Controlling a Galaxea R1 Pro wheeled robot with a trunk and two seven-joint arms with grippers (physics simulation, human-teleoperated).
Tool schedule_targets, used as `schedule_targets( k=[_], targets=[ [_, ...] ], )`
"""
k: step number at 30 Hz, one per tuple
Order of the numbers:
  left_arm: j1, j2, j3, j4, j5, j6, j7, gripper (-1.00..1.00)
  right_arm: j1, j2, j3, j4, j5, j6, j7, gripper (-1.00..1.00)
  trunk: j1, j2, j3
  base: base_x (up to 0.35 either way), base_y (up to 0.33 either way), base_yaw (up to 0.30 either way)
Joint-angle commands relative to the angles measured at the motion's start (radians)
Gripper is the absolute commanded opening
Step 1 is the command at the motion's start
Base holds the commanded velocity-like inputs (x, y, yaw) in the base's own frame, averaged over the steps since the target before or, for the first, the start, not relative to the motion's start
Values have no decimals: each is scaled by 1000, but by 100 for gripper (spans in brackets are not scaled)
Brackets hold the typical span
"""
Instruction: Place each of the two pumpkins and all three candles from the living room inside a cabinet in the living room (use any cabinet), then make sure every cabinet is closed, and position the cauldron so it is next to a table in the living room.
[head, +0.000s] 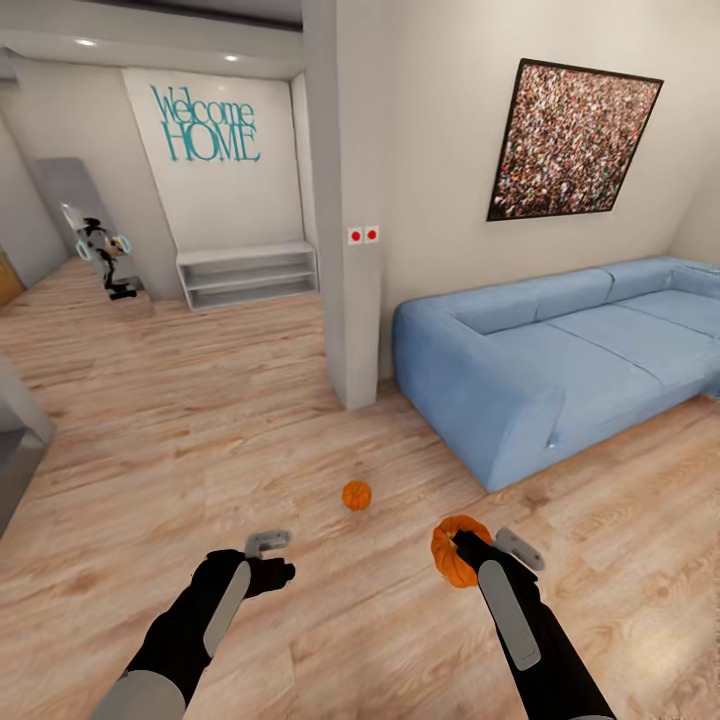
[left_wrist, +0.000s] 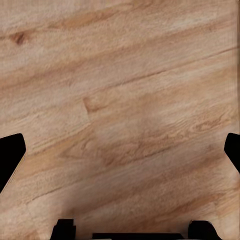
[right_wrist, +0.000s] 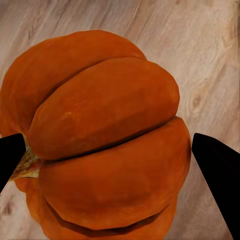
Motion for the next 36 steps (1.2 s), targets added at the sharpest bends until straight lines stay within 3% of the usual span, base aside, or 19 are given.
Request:
schedule_targets(
  k=[1,9,21,36],
  targets=[
    [0,1,-2,-2,11,3,9,100,-1,0,1,-2,-4,2,-5,-100,1,-1,-1,310,171,-287],
    [0,1,-2,-1,11,4,9,100,-1,0,1,-2,-4,1,-5,-100,1,-1,-1,304,208,-272],
    [0,1,-2,-2,11,3,9,100,-1,0,2,-2,-4,0,-5,-100,1,-1,-1,297,228,-19],
    [0,11,-2,-2,11,3,8,100,-1,0,1,5,-4,0,-5,-100,1,-1,-1,342,36,-239]
  ],
)
